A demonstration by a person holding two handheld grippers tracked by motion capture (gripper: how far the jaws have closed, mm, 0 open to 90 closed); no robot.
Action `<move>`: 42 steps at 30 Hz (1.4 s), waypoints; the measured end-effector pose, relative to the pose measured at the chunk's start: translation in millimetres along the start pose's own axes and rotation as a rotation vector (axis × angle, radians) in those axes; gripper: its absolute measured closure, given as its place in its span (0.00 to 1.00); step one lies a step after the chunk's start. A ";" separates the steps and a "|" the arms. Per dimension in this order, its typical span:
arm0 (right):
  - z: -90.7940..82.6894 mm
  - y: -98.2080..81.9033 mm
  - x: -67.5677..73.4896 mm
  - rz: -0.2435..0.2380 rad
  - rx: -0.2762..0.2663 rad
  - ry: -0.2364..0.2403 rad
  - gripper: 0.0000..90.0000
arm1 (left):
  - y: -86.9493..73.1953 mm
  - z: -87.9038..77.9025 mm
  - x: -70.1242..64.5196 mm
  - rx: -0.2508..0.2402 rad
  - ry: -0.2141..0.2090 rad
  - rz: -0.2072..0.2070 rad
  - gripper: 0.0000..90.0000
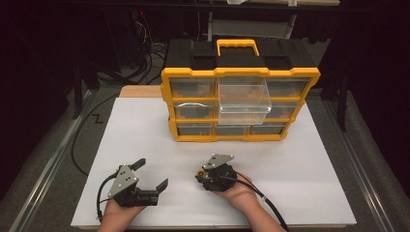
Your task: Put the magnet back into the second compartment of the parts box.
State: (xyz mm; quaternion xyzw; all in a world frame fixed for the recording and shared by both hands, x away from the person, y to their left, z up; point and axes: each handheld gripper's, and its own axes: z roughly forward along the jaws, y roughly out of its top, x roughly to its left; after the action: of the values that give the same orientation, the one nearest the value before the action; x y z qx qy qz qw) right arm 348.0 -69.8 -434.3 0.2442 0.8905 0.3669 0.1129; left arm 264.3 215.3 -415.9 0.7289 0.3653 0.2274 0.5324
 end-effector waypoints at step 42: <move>-23.9 -4.6 -5.8 -0.030 -0.012 0.040 0.71 | 0.3 0.6 2.7 -0.019 -0.008 -0.007 0.00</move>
State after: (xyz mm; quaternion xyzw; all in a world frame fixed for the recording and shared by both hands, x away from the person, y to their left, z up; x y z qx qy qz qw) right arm 342.3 -89.9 -420.6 0.2228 0.8939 0.3753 0.1022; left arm 266.5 217.0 -416.0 0.7234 0.3637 0.2259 0.5416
